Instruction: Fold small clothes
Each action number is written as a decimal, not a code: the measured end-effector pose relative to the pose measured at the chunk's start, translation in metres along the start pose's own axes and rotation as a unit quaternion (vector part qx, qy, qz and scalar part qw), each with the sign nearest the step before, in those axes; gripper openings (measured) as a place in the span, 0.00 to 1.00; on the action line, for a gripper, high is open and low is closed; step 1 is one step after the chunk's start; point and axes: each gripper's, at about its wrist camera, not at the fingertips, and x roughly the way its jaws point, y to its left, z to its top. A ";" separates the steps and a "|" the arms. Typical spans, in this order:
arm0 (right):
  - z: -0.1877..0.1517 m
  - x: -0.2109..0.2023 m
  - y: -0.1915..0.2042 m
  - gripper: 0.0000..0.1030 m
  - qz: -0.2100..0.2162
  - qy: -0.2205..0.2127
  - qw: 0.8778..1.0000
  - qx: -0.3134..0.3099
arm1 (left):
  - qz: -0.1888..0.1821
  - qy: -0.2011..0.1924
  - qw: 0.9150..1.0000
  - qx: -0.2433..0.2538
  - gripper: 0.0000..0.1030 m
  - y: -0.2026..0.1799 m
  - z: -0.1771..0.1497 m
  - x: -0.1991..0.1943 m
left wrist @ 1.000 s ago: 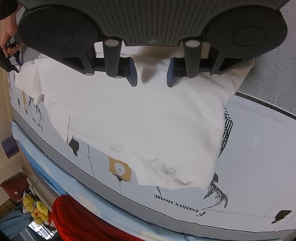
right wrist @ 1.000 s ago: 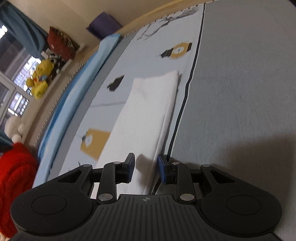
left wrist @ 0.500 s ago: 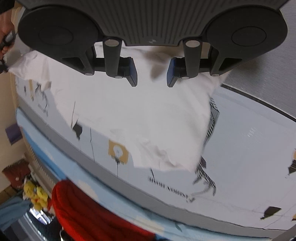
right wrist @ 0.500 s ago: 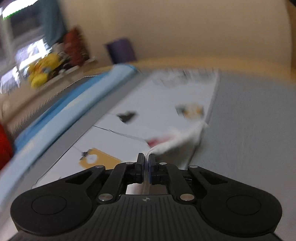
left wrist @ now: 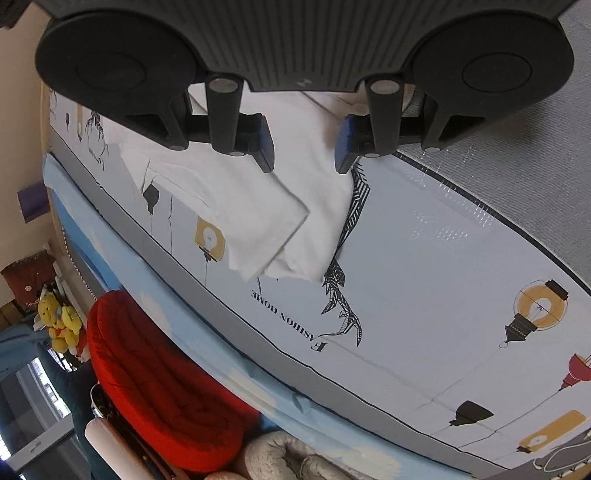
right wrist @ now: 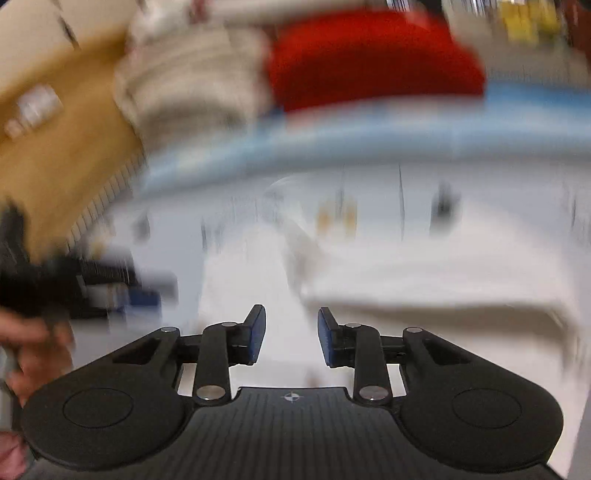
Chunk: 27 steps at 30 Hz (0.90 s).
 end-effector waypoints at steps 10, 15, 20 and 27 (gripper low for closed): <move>-0.013 0.023 -0.054 0.35 -0.063 0.026 0.984 0.162 | -0.018 -0.005 1.000 -0.024 0.35 -0.003 0.003 0.030; -0.005 0.020 -0.099 0.35 -0.077 0.009 0.968 0.240 | -0.034 -0.003 0.998 -0.057 0.35 -0.003 0.006 0.056; -0.010 0.020 -0.141 0.35 -0.097 0.020 0.947 0.307 | -0.027 -0.007 0.997 -0.076 0.35 -0.002 0.007 0.077; -0.018 0.020 -0.174 0.35 -0.105 0.033 0.922 0.372 | -0.018 -0.031 0.994 -0.105 0.35 0.002 0.011 0.092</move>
